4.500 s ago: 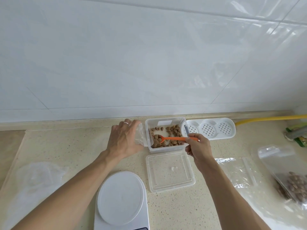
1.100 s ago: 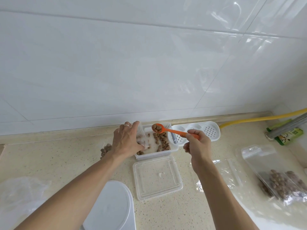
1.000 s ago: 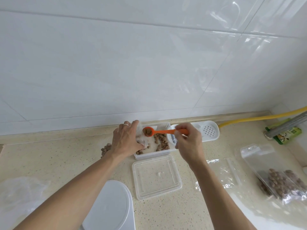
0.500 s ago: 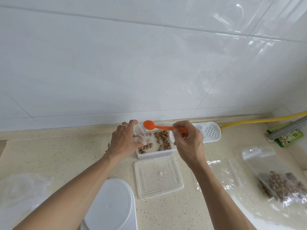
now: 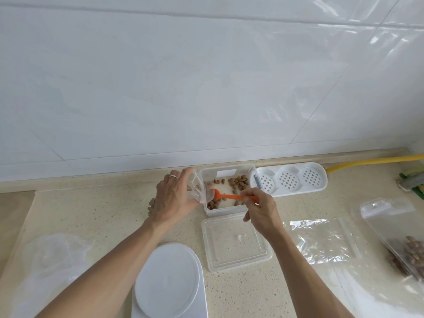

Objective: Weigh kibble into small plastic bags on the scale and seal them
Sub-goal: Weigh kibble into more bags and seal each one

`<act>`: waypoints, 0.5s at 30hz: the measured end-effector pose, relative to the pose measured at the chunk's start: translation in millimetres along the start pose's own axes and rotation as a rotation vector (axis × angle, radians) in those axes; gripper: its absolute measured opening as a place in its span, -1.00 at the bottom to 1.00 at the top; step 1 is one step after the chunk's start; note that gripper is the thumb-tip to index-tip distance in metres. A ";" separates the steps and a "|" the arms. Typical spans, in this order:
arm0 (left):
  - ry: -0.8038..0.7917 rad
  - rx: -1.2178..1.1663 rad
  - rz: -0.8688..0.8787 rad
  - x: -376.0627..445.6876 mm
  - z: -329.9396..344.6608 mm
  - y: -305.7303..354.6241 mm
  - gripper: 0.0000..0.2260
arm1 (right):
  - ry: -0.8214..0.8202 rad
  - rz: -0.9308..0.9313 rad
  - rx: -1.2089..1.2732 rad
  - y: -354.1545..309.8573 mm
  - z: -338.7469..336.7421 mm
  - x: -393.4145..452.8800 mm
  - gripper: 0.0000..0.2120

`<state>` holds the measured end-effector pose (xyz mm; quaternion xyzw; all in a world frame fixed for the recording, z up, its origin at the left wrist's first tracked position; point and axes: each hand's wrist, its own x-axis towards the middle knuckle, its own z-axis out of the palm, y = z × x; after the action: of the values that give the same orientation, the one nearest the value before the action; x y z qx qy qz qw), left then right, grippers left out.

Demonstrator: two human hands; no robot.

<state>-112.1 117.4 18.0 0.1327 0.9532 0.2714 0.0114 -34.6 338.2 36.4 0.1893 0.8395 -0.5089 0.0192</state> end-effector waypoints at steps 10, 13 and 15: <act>0.078 0.093 0.074 -1.6 -0.6 -0.3 -0.32 | 0.071 0.311 0.370 -7.1 -7.4 1.3 -0.82; 0.104 0.159 0.071 0.2 -3.1 1.1 -0.32 | 0.104 0.342 0.445 -7.8 -11.2 0.3 -0.83; 0.128 0.211 0.074 1.9 -3.9 2.7 -0.35 | 0.124 0.350 0.467 -8.0 -17.0 -0.8 -0.84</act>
<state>-113.6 118.1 22.8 0.1506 0.9696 0.1780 -0.0736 -33.8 349.4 51.5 0.3611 0.6539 -0.6648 0.0109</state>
